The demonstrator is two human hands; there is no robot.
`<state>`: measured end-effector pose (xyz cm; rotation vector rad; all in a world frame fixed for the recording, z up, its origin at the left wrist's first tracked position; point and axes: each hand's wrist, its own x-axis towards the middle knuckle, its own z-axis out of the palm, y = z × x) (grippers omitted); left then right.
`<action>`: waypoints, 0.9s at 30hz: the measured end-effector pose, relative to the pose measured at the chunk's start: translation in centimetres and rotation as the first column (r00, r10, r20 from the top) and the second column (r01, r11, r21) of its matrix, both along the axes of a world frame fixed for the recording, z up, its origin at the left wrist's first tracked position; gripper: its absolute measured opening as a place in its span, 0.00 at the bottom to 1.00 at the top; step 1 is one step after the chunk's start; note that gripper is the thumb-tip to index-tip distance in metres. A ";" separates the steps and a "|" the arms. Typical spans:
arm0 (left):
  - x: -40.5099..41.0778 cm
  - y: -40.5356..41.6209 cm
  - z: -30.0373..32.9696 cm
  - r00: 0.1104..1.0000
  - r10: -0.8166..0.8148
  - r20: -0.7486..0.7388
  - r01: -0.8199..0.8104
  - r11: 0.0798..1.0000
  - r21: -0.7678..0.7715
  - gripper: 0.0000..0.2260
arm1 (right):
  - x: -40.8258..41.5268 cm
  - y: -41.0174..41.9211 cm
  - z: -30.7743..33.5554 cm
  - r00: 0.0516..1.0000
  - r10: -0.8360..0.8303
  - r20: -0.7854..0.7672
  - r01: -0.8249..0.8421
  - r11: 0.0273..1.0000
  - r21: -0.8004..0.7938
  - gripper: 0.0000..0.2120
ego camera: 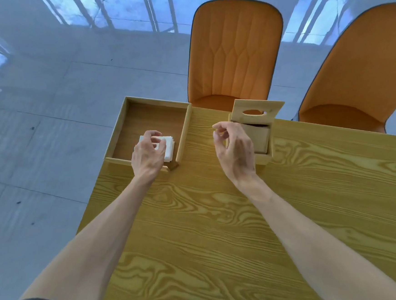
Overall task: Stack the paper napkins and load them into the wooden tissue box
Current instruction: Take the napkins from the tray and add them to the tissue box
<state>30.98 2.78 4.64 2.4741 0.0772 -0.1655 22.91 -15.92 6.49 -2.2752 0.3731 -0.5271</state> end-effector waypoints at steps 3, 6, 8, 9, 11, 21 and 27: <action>1.5 2.9 -0.3 0.997 0.043 -0.067 -0.042 0.999 0.009 0.17 | 2.1 3.3 0.1 0.966 0.184 -0.184 -0.140 0.963 0.230 0.15; 3.2 4.4 -0.7 0.973 0.058 -0.223 -0.061 0.998 -0.006 0.23 | 4.3 6.7 0.1 0.862 0.344 -0.372 -0.100 0.835 0.542 0.26; 4.3 5.0 -1.0 0.945 0.075 -0.318 -0.082 0.997 -0.009 0.26 | 5.8 8.6 -0.4 0.790 0.394 -0.469 -0.050 0.804 0.592 0.32; 4.7 5.2 -1.2 0.930 0.082 -0.358 -0.093 0.996 -0.012 0.28 | 6.5 9.5 -0.8 0.755 0.411 -0.511 -0.038 0.805 0.591 0.34; 5.6 5.5 -1.5 0.905 0.085 -0.417 -0.097 0.995 -0.006 0.29 | 7.6 10.8 -1.4 0.697 0.428 -0.575 -0.007 0.806 0.591 0.38; 7.4 5.3 -1.8 0.879 0.104 -0.465 -0.106 0.994 0.021 0.28 | 9.7 13.2 -2.5 0.633 0.405 -0.659 0.143 0.776 0.615 0.40; 8.0 5.5 -2.2 0.791 0.180 -0.585 -0.292 0.951 -0.102 0.29 | 9.5 12.5 -2.4 0.651 0.378 -0.658 0.194 0.756 0.625 0.36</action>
